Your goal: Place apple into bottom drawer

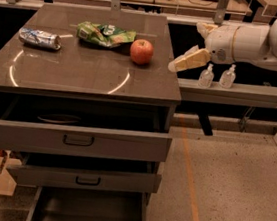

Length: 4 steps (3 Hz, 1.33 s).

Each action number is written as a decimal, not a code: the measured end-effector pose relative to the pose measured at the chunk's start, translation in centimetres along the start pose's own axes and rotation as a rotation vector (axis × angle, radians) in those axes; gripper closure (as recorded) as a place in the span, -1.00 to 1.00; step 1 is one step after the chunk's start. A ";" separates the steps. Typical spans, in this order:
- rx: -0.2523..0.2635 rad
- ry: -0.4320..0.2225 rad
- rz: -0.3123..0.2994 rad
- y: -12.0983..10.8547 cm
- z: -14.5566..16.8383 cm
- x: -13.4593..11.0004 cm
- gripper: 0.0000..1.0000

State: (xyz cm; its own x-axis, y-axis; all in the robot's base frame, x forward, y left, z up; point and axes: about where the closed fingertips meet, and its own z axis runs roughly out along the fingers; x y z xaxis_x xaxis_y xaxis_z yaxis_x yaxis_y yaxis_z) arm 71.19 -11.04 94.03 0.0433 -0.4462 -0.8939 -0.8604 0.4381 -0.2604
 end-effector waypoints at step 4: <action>0.010 -0.024 0.082 -2.3 8.3 3.0 -1.00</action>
Offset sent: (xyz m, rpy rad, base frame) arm 0.0453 0.0214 -0.0227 0.0137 -0.0084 -0.0477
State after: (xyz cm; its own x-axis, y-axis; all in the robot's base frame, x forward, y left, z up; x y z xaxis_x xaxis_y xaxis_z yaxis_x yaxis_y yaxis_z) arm 77.52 -6.94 88.98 -0.0146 -0.3898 -0.9208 -0.8566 0.4799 -0.1896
